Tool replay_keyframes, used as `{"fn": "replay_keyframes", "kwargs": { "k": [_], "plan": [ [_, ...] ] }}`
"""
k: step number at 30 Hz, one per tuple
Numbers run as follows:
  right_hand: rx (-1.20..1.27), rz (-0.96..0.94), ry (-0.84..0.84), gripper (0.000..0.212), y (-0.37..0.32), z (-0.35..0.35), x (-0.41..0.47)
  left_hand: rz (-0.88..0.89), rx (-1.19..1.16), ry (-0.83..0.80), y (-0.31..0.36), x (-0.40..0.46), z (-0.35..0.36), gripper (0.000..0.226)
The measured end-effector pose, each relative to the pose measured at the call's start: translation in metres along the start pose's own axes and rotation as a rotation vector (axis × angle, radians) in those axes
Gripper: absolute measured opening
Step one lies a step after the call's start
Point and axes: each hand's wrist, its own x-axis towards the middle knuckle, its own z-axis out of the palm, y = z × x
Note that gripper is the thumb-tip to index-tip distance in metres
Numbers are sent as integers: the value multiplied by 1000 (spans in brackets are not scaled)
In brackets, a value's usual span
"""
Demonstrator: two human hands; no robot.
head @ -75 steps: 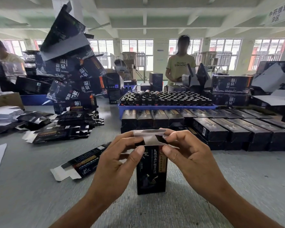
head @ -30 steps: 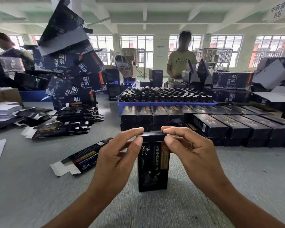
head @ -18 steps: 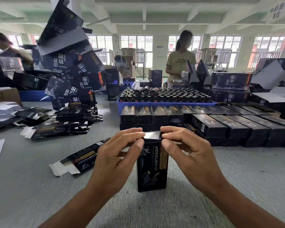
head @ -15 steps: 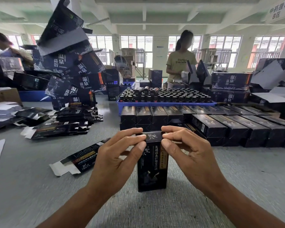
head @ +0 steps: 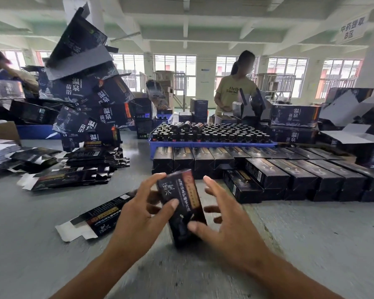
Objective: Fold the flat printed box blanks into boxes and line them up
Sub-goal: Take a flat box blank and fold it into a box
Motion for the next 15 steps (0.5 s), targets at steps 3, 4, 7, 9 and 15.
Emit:
{"fn": "replay_keyframes", "kwargs": {
  "k": [3,4,7,9,15],
  "plan": [
    [-180,-94,-100,84,-3,10,-4,-139,-145,61,-8,3,0,54],
    [-244,-124,-114,81,-5,14,-6,-164,-170,67,-9,4,0,53],
    [-281,-104,-78,68,-6,17,-5,-201,-197,25,-7,3,2,61],
    [-326,-32,-16,61,-1,9,2,-233,-186,-25,-7,2,4,72],
    [-512,294,189,43,41,-38,49,-201,170,-220,-12,-2,3,62]
  ]
}}
